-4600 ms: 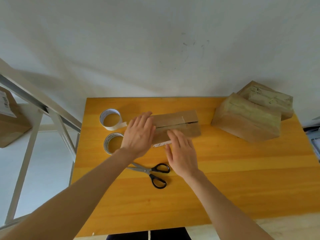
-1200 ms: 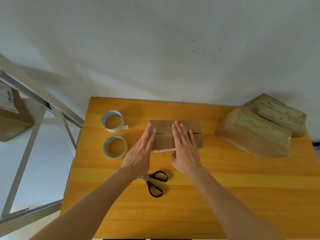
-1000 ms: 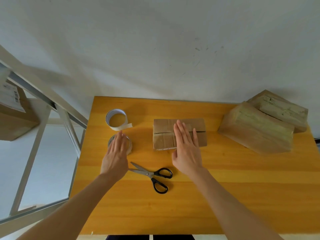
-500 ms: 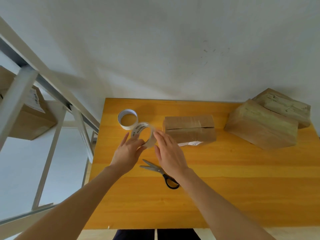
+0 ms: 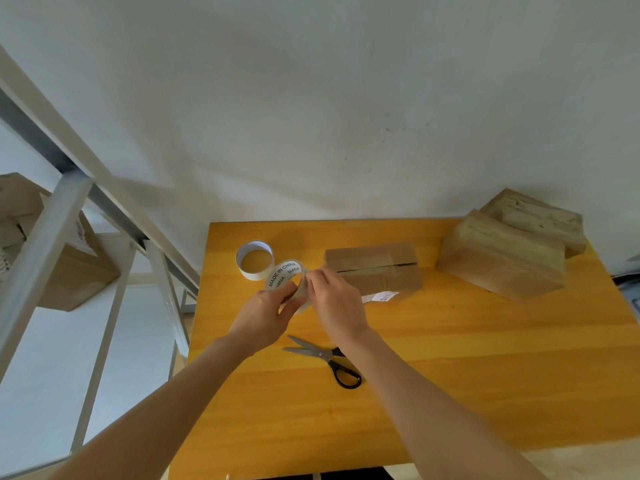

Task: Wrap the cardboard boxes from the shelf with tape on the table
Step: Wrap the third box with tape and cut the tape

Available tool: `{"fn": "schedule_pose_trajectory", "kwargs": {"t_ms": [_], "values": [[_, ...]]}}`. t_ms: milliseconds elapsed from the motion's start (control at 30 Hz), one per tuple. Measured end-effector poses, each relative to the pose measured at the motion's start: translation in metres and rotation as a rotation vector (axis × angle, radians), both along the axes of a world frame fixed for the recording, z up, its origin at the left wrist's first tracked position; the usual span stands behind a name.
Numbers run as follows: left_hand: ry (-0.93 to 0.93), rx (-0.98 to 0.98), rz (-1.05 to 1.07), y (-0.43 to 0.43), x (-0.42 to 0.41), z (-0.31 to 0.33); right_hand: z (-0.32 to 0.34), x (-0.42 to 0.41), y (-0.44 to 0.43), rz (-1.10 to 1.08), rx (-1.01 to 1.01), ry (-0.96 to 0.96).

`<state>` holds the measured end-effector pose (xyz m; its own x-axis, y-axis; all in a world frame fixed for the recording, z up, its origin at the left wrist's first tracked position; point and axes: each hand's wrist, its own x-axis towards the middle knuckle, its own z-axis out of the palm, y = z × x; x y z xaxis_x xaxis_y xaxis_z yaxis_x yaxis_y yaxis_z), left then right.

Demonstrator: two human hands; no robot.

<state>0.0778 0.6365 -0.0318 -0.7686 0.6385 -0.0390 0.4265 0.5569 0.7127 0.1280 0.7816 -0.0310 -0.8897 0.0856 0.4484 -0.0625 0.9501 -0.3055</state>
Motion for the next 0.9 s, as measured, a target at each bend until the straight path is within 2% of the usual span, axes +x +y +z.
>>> {"fn": "schedule_pose_trajectory", "kwargs": {"t_ms": [233, 400, 533, 633, 800, 900], "values": [[-0.109, -0.007, 0.002, 0.007, -0.007, 0.015, 0.002, -0.004, 0.006, -0.010, 0.011, 0.030], [-0.330, 0.077, 0.013, 0.012, -0.011, 0.027, 0.001, 0.002, 0.010, -0.010, -0.044, 0.029], [-0.328, 0.064, -0.019, 0.008, -0.017, 0.021, -0.002, 0.004, 0.008, -0.002, -0.099, -0.026], [-0.346, 0.052, -0.029, 0.006, -0.021, 0.018, -0.003, 0.002, 0.008, -0.020, -0.287, -0.105], [-0.416, 0.112, -0.036, 0.006, -0.029, 0.027, 0.013, -0.011, 0.008, -0.092, -0.782, -0.237], [-0.369, 0.060, -0.045, 0.003, -0.037, 0.027, 0.017, -0.015, 0.008, -0.137, -0.829, -0.241]]}}
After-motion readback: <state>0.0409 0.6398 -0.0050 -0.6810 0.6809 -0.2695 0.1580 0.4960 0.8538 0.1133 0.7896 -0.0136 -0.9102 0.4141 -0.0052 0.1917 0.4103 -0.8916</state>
